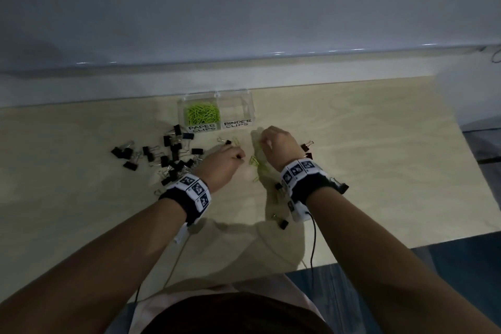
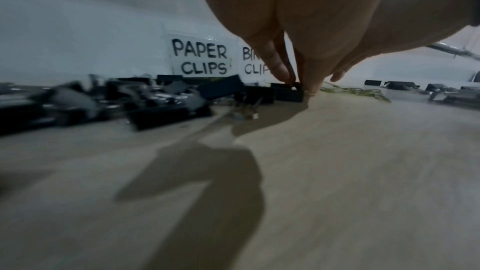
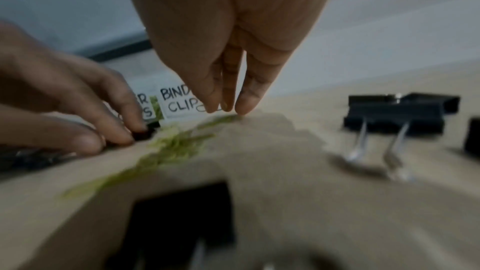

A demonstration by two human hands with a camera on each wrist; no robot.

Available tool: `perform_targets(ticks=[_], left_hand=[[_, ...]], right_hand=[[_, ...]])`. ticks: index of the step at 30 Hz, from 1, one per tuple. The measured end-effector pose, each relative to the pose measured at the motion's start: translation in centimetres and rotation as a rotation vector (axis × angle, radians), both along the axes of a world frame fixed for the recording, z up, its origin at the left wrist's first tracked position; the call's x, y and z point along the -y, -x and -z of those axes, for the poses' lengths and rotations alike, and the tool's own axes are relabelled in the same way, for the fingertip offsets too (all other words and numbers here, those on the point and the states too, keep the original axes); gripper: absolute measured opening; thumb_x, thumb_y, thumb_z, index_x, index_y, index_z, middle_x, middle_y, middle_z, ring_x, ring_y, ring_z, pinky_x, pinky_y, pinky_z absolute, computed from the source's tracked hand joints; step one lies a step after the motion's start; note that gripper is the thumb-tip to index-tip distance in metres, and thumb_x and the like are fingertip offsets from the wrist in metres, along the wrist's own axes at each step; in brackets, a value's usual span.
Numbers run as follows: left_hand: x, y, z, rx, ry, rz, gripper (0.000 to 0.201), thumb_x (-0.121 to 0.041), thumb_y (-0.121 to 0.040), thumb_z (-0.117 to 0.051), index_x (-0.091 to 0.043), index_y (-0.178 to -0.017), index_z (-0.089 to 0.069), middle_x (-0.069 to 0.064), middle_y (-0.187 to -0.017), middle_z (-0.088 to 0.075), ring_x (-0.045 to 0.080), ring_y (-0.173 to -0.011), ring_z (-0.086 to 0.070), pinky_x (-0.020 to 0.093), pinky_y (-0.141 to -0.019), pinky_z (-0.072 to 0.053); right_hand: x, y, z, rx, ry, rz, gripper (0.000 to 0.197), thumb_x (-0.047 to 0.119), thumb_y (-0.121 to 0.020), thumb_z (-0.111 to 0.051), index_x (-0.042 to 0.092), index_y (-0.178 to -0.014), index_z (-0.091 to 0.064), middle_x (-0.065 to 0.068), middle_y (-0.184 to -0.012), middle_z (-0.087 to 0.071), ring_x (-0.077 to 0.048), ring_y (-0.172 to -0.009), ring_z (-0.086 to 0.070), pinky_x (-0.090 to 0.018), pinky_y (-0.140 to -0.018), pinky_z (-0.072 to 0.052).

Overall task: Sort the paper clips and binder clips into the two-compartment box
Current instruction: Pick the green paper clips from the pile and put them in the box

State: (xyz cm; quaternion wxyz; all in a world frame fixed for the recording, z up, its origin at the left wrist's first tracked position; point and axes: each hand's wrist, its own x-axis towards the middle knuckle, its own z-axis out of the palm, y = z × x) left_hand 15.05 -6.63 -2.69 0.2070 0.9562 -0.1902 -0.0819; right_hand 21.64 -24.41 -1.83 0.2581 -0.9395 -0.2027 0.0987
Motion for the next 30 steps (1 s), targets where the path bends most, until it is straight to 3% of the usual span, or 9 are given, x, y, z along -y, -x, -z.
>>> perform_targets(ticks=[2,5,10,14,18,23,25,28,30], left_hand=[[-1.6,0.8,0.5,0.041,0.042,0.063,0.011,-0.006,-0.08,-0.066,-0.007,-0.088,-0.073,0.007,-0.094,-0.069,0.028,-0.087,-0.063,0.036,-0.078,-0.056],[-3.2,1.3,-0.3,0.026,0.081,0.028,0.022,-0.022,-0.087,-0.055,-0.008,-0.089,-0.072,0.006,-0.093,-0.068,0.024,-0.089,-0.061,0.033,-0.082,-0.052],[-2.3,-0.9,-1.2,-0.042,0.078,-0.222,0.025,-0.019,-0.091,-0.055,-0.007,-0.111,-0.065,0.006,-0.108,-0.059,0.024,-0.107,-0.046,0.033,-0.095,-0.039],[-1.1,-1.7,-1.2,-0.142,0.064,-0.367,0.023,-0.022,-0.085,-0.063,-0.009,-0.105,-0.062,0.007,-0.107,-0.056,0.025,-0.107,-0.048,0.034,-0.091,-0.042],[-1.6,-0.1,-1.1,-0.154,0.096,-0.529,0.026,-0.019,-0.078,-0.071,-0.008,-0.098,-0.059,0.008,-0.102,-0.056,0.023,-0.097,-0.053,0.035,-0.085,-0.045],[-2.1,1.1,-0.8,-0.156,0.117,-0.498,0.017,-0.013,-0.08,-0.07,-0.007,-0.096,-0.066,0.008,-0.099,-0.06,0.025,-0.093,-0.057,0.034,-0.084,-0.047],[-2.2,1.1,-0.8,-0.15,0.128,-0.458,0.014,-0.012,-0.082,-0.067,-0.007,-0.095,-0.067,0.008,-0.098,-0.061,0.025,-0.095,-0.056,0.033,-0.085,-0.045],[-2.9,1.1,-0.6,-0.16,0.095,-0.403,0.013,-0.013,-0.085,-0.064,-0.008,-0.096,-0.068,0.007,-0.099,-0.061,0.024,-0.1,-0.051,0.032,-0.088,-0.041],[-3.4,1.1,-0.4,-0.178,0.091,-0.38,0.009,-0.012,-0.087,-0.061,-0.007,-0.09,-0.068,0.008,-0.096,-0.059,0.024,-0.099,-0.048,0.037,-0.089,-0.042]], right_hand=[[-0.4,0.4,0.4,0.011,0.013,-0.014,0.007,-0.001,-0.076,-0.057,-0.003,-0.071,-0.061,-0.019,-0.075,-0.06,-0.036,-0.068,-0.057,-0.036,-0.056,-0.044],[-0.2,1.5,0.4,-0.016,-0.026,-0.054,0.011,0.003,-0.079,-0.056,-0.003,-0.072,-0.063,-0.019,-0.076,-0.06,-0.035,-0.069,-0.058,-0.036,-0.058,-0.046],[1.6,2.2,0.3,-0.113,-0.056,-0.111,0.018,-0.001,-0.074,-0.061,0.003,-0.09,-0.069,-0.015,-0.088,-0.063,-0.033,-0.077,-0.062,-0.042,-0.067,-0.054],[1.5,2.2,-0.2,-0.112,-0.011,-0.065,0.025,0.001,-0.078,-0.06,0.006,-0.101,-0.067,-0.012,-0.099,-0.059,-0.031,-0.088,-0.058,-0.041,-0.075,-0.052],[-1.8,2.1,-0.8,-0.087,0.006,-0.149,0.024,0.004,-0.078,-0.059,0.008,-0.099,-0.069,-0.015,-0.097,-0.061,-0.034,-0.091,-0.057,-0.041,-0.075,-0.05],[-6.0,3.0,-0.4,0.002,0.223,-0.228,0.02,0.02,-0.083,-0.053,0.014,-0.099,-0.066,-0.012,-0.096,-0.059,-0.033,-0.091,-0.052,-0.037,-0.068,-0.044],[-5.8,3.3,-0.2,0.066,0.303,-0.232,0.019,0.027,-0.084,-0.057,0.019,-0.098,-0.066,-0.009,-0.096,-0.059,-0.032,-0.092,-0.053,-0.037,-0.068,-0.044],[-4.2,4.0,-0.2,0.177,0.373,-0.263,0.012,0.031,-0.078,-0.067,0.025,-0.088,-0.07,-0.005,-0.084,-0.059,-0.029,-0.079,-0.057,-0.036,-0.061,-0.047],[-2.9,4.3,0.0,0.214,0.399,-0.29,0.012,0.032,-0.078,-0.068,0.026,-0.089,-0.069,-0.003,-0.083,-0.058,-0.027,-0.075,-0.056,-0.035,-0.059,-0.047]])
